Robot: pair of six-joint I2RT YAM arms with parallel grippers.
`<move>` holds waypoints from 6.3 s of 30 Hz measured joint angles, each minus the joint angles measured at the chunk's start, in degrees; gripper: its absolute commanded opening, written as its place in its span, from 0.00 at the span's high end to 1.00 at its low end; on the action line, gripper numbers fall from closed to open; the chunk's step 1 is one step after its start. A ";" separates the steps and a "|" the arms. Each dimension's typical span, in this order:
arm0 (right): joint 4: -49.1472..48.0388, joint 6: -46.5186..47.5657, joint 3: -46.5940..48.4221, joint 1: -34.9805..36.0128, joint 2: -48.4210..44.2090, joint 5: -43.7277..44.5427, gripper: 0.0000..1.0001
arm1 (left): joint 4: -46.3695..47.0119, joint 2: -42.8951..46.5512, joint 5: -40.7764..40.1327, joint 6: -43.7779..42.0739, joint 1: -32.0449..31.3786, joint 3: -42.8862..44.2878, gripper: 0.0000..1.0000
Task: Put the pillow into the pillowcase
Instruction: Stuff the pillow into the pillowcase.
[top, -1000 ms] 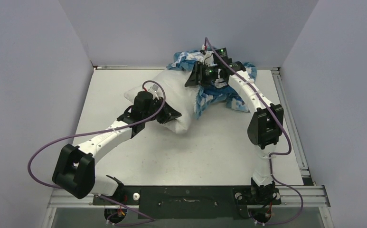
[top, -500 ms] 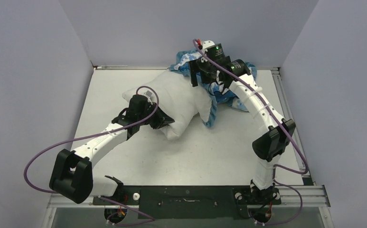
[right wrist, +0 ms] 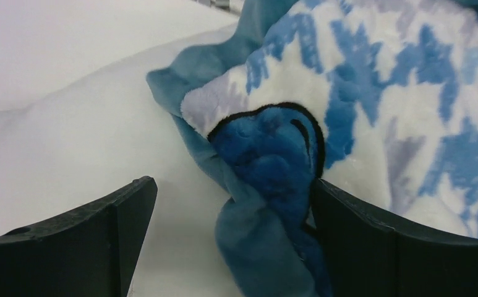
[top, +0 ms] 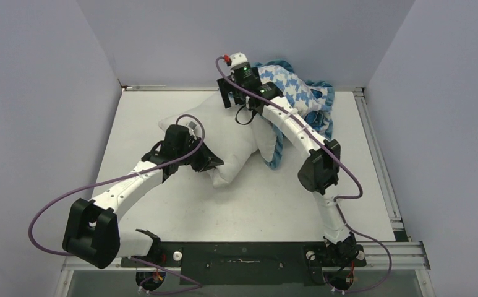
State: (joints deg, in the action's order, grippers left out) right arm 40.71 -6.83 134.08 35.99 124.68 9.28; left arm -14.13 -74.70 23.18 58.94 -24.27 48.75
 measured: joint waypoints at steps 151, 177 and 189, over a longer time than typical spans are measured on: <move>-7.45 -16.44 -36.15 2.62 -16.98 -58.62 0.95 | 10.14 -7.52 -12.00 5.62 15.12 9.86 0.91; 3.96 -16.68 -23.52 -9.07 -7.45 -53.16 0.95 | -3.91 -7.50 4.37 -17.79 17.25 0.35 0.09; 8.26 -15.15 -18.18 -8.74 -5.03 -49.51 0.95 | -9.75 -11.30 -7.43 -25.68 20.98 19.61 0.04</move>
State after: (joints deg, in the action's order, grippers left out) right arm 48.97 -21.98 115.90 27.24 119.66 -40.23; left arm -23.88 -86.00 15.75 33.26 -3.29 68.36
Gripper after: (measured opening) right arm 0.072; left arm 0.964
